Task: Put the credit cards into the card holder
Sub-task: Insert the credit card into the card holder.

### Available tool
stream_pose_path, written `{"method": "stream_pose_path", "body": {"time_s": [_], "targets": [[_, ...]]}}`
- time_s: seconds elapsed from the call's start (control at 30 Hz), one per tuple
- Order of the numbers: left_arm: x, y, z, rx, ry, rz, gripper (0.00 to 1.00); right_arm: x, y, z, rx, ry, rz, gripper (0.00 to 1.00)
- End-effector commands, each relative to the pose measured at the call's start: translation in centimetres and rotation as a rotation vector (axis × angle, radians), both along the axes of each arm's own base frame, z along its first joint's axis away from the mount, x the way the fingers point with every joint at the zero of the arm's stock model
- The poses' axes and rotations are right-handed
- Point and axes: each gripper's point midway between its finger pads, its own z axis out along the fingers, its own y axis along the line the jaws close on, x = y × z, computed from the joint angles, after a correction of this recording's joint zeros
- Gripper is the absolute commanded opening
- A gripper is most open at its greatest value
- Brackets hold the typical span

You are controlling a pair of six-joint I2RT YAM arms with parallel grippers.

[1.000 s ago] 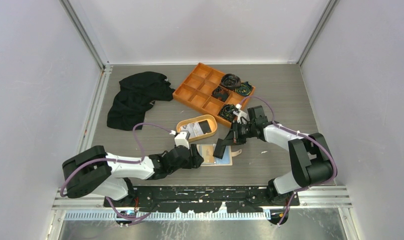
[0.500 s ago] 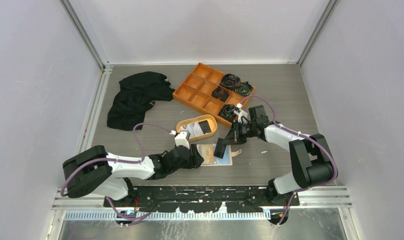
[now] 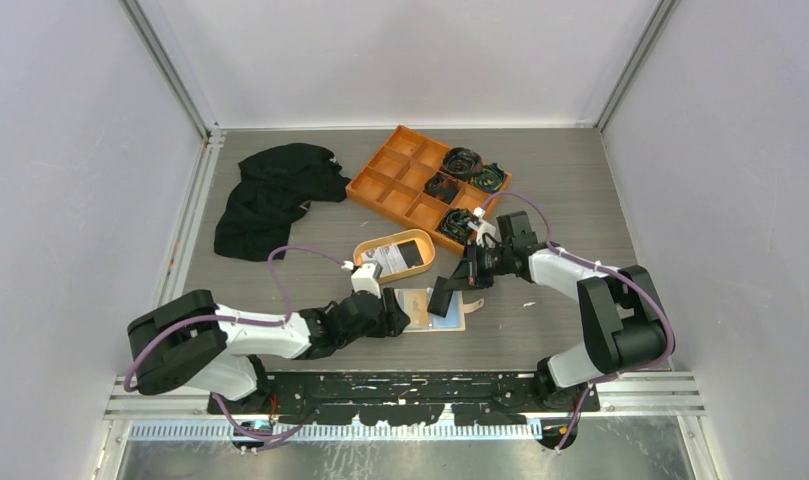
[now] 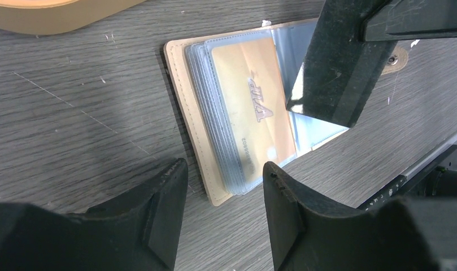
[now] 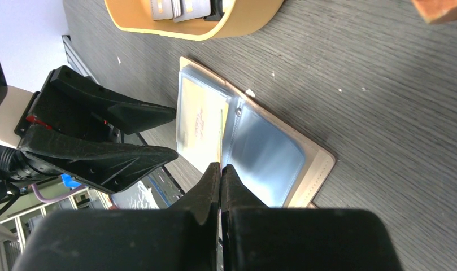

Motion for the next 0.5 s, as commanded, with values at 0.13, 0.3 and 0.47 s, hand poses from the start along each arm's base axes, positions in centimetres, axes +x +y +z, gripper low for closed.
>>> {"method": "stream_pose_path", "body": {"time_s": [0.13,0.3,0.47], "targets": [[0.0,-0.3,-0.4,0.001,0.023,-0.002,0.53,0.7,0.7,0.0,0.001,-0.016,0.015,0.01],[0.0,-0.3,-0.5,0.001,0.025,0.000,0.52,0.5,0.8,-0.2,0.004,-0.009,0.022,0.01],[-0.1,-0.4,-0.9,0.001,0.036,-0.002,0.52,-0.2,1.2,-0.7,0.031,0.029,0.040,0.01]]}}
